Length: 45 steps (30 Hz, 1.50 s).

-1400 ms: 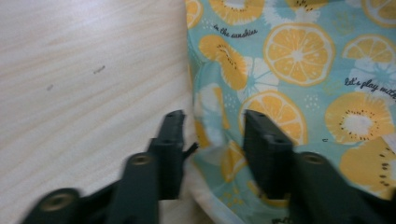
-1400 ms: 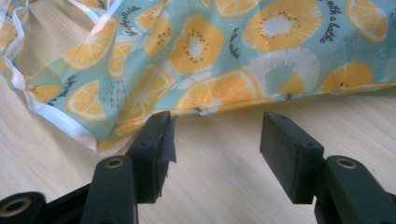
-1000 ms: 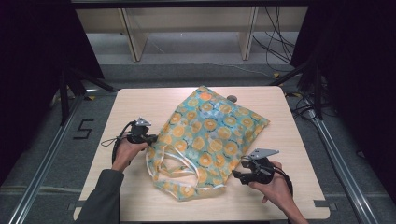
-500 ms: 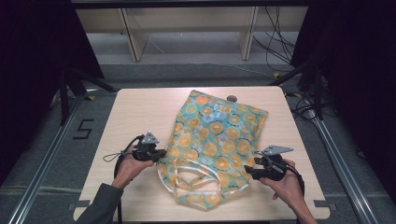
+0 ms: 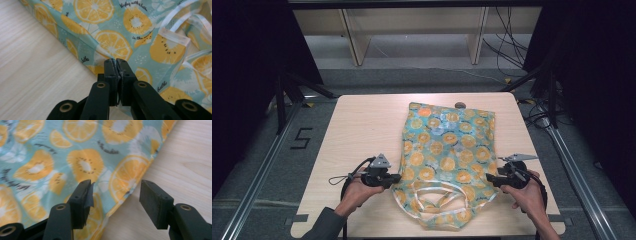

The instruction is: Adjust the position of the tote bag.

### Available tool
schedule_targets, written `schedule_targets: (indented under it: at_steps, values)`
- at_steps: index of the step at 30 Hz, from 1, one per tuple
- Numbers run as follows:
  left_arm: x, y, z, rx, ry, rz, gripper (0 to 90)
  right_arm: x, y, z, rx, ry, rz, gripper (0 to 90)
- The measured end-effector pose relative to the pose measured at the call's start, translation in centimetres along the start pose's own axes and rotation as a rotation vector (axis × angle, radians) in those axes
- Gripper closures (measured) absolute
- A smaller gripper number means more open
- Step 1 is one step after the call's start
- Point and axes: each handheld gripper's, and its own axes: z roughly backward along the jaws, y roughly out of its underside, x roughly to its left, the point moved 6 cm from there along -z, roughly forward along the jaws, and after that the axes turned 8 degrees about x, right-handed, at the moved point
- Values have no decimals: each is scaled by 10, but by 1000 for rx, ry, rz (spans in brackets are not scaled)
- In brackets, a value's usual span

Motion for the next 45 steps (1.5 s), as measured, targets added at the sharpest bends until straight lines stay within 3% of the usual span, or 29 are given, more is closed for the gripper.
schedule_targets:
  at_steps: [2, 3, 4, 5, 6, 7, 8, 9, 10, 11, 13, 14, 15, 18, 22, 24, 25, 27, 28, 29, 32, 34, 35, 36, 37, 40, 42, 44, 45]
  values:
    - [-4, 0, -1, 5, 8, -13, 867, -11, 0, -4, 18, -9, 31, 491]
    - [-10, -1, -2, -1, 11, -16, 867, -11, 0, -4, 44, -18, -4, 584]
    - [-10, -1, -2, -1, 11, -16, 866, -11, 0, -4, 44, -18, -4, 584]
    - [-14, -1, -4, -2, 15, -16, 866, -11, -4, -7, -1, -66, 3, 712]
    - [-14, -1, -4, -2, 15, -16, 868, -11, -4, -7, -1, -66, 3, 712]
    - [-18, 0, -4, 1, 17, -27, 869, -14, -6, -7, 4, -51, 42, 805]
    - [-18, 0, -4, 1, 17, -27, 872, -14, -6, -7, 4, -51, 42, 805]
    - [-20, 0, -4, 0, 22, -29, 872, -18, -9, -9, -24, 1, 63, 837]
    - [-22, 2, -4, 10, 20, -47, 872, -19, -10, -7, -7, 21, 55, 870]
    - [-24, 3, -4, 8, 29, -31, 873, -21, -12, -7, -10, 32, 71, 875]
    - [-26, 4, -4, 7, 35, -46, 873, -21, -13, -8, -9, 34, 71, 877]
    - [-28, 5, -4, 4, 35, -29, 874, -22, -15, -9, -12, 36, 82, 878]
    - [-29, 6, -4, 10, 36, -46, 874, -23, -16, -9, -7, 26, 80, 879]
    - [-37, 7, -6, 3, 47, -31, 874, -26, -20, -11, -30, 42, 105, 879]
    - [-43, 8, -9, 2, 86, -50, 865, -29, -26, -6, -43, 62, 66, 840]
    - [-43, 7, -7, 0, 82, -42, 788, -31, -27, -5, -49, 62, 63, 795]
    - [-40, 5, -2, -30, 54, 2, 705, -32, -26, -4, -49, 64, 42, 705]
    - [-37, 5, 2, -24, 42, -8, 657, -32, -26, -2, -66, 74, 41, 658]
    - [-36, 3, 7, -49, 27, 5, 557, -31, -28, 5, -98, 64, 69, 610]
    - [-38, 1, 16, -79, 7, 9, 514, -29, -28, 10, -113, 56, 77, 583]
    - [-42, -3, 24, -124, -11, 20, 466, -25, -26, 20, -148, 43, 56, 553]
    - [-52, -6, 30, -149, 15, 16, 441, -23, -24, 25, -155, 45, 52, 541]
    - [-63, -9, 31, -162, 32, -13, 418, -19, -22, 29, -153, 10, 56, 533]
    - [-63, -9, 31, -162, 32, -13, 408, -19, -22, 29, -153, 10, 56, 533]
    - [-74, -12, 27, -146, 37, -42, 394, -16, -21, 30, -174, 14, 60, 531]
    - [-84, -14, 19, -138, 50, -67, 367, -10, -19, 31, -159, -22, 64, 529]
    - [-88, -12, 11, -101, 26, -120, 351, -5, -19, 33, -166, -12, 75, 525]
    - [-93, -12, 3, -83, 12, -145, 348, 0, -18, 34, -158, -39, 85, 524]
    - [-95, -13, -2, -71, 1, -177, 354, 7, -18, 35, -161, -71, 91, 524]
